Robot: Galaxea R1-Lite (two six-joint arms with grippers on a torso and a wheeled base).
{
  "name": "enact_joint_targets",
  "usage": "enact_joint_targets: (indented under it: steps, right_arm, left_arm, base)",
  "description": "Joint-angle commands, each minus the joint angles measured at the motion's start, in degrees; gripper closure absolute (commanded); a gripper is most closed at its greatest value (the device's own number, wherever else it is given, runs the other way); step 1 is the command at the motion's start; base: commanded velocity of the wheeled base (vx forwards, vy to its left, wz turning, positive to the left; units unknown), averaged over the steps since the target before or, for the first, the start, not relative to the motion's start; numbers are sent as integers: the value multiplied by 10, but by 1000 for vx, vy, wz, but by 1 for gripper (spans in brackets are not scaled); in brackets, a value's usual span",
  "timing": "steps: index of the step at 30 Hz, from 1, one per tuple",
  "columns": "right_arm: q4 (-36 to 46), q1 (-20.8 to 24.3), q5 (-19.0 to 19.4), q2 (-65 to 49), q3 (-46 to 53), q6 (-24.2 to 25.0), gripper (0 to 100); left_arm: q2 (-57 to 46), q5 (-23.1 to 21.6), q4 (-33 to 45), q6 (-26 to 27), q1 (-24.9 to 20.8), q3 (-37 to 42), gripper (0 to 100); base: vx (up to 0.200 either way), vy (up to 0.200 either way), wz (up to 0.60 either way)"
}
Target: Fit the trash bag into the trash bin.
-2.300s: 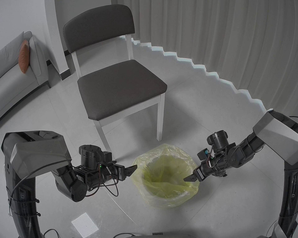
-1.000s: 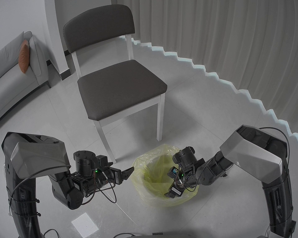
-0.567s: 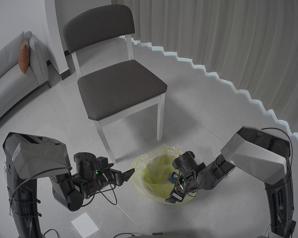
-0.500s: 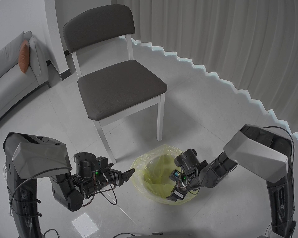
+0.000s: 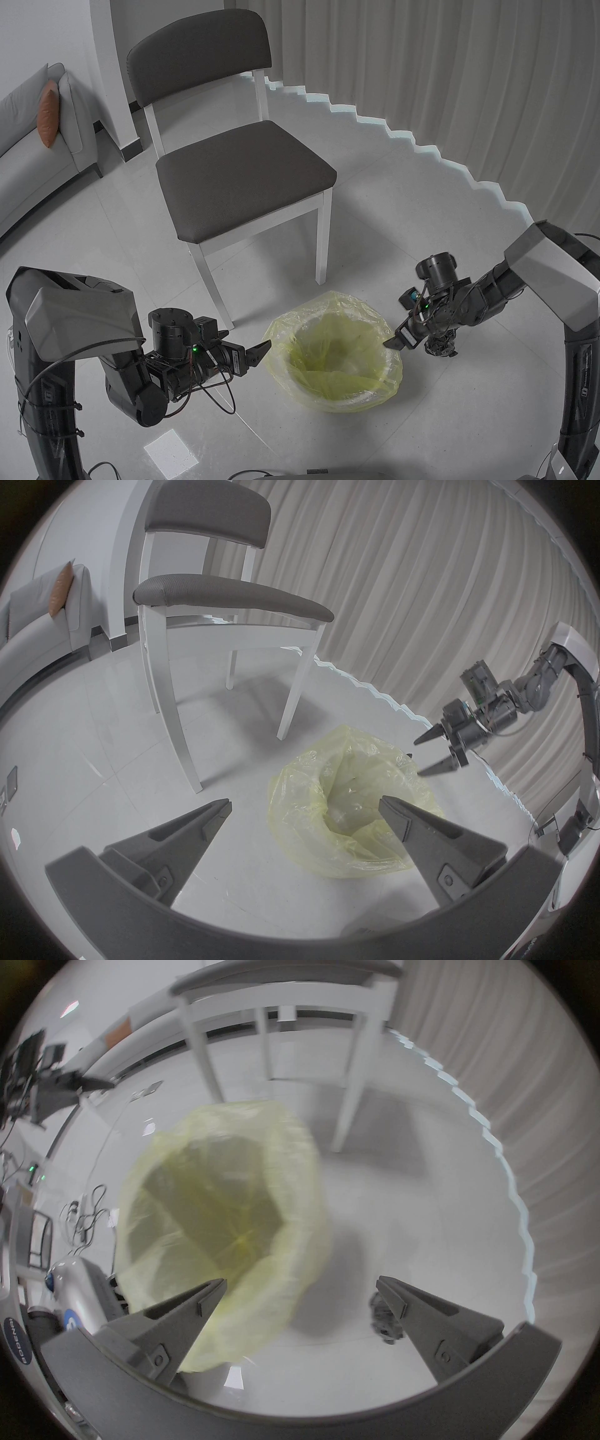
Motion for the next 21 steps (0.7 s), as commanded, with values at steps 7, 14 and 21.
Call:
enact_joint_targets:
  steps: [7,14,21]
  right_arm:
    - [77,-112,-1,67,-132,0,0]
    - [83,-153,-2,111,-174,-1,0]
    - [86,-184,-8,182,-239,-1,0]
  left_arm:
    - [1,1,-1,0,5,8,0]
    - [9,2,-13,1,4,9,0]
    - [14,6,-13,1,5,9,0]
  base:
    - [0,0,0]
    - [0,0,0]
    - [0,0,0]
